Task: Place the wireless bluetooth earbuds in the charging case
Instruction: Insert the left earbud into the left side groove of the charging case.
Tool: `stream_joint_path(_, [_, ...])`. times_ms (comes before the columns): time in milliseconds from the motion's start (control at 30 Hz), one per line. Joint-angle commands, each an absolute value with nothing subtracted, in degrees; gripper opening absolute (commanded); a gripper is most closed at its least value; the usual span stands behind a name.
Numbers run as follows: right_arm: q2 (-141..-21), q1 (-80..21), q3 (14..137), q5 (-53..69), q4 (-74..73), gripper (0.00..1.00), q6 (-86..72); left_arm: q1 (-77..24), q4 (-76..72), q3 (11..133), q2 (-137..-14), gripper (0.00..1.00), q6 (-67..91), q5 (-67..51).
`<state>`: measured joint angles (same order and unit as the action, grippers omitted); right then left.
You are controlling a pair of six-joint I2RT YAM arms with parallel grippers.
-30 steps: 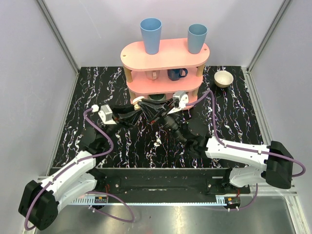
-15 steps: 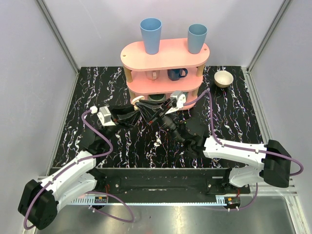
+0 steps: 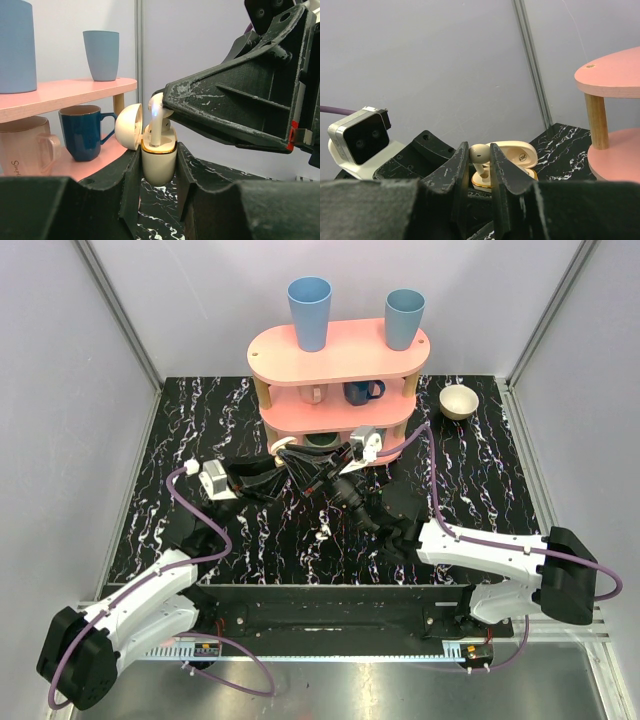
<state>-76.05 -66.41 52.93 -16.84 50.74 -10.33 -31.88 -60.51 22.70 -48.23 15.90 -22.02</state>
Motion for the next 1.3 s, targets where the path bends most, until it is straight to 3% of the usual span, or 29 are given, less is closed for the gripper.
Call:
stream_joint_path(0, [-76.2,-67.5,54.49,-16.87,50.54,0.0,-9.76,-32.08,-67.06,22.59,-47.46,0.0,15.29,-20.83])
stream_joint_path(533, [-74.97,-67.76,55.02,-16.43,47.81,0.0,-8.7,-32.08,-67.67,21.71,-47.11,0.0,14.94,-17.84])
stream_joint_path(1267, [-75.76,-67.76,55.99,-16.88,46.41,0.0,-9.75,-32.61,-76.99,18.72,-48.34,0.0,13.27,-23.12])
